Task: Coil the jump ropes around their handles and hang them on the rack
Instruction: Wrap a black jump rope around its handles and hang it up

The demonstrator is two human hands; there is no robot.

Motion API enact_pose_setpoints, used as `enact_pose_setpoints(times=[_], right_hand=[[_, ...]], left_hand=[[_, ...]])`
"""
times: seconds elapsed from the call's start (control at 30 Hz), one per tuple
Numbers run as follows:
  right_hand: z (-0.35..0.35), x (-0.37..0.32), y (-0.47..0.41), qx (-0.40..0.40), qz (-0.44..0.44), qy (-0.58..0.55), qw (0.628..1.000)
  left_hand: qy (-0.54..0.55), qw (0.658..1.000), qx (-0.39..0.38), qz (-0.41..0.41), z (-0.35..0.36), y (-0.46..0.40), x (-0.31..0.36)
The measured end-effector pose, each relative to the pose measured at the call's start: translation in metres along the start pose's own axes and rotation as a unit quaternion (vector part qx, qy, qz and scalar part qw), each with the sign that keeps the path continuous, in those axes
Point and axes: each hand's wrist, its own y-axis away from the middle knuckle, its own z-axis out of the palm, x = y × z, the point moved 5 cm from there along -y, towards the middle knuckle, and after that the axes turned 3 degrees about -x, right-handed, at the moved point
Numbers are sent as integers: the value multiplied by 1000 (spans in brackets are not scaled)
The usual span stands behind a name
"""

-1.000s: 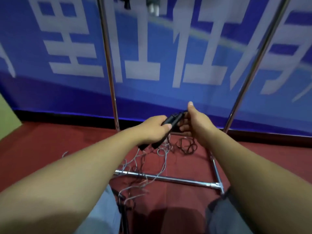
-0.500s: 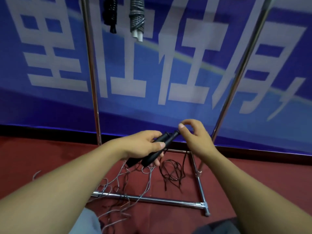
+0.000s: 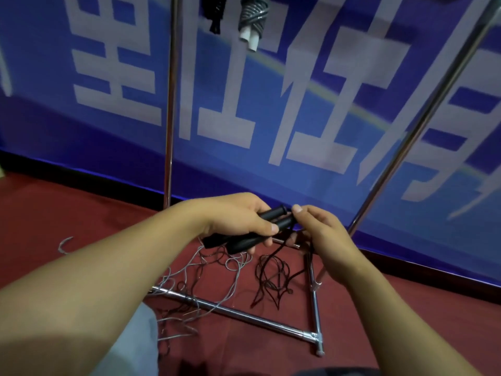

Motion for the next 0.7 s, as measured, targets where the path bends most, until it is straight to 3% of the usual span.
enact_pose_setpoints(times=[0.37,0.5,0.7], right_hand=[[11,-6,-3,123,31,-90,988],[11,-7,-10,155,38,-176,971],[15,-6,-20,180,47,-298,936]], left_hand=[[13,999,-19,-30,-24,16,-8],[117,990,84,-6,-43,19,-13],[278,943,177,48,-48,16,-10]])
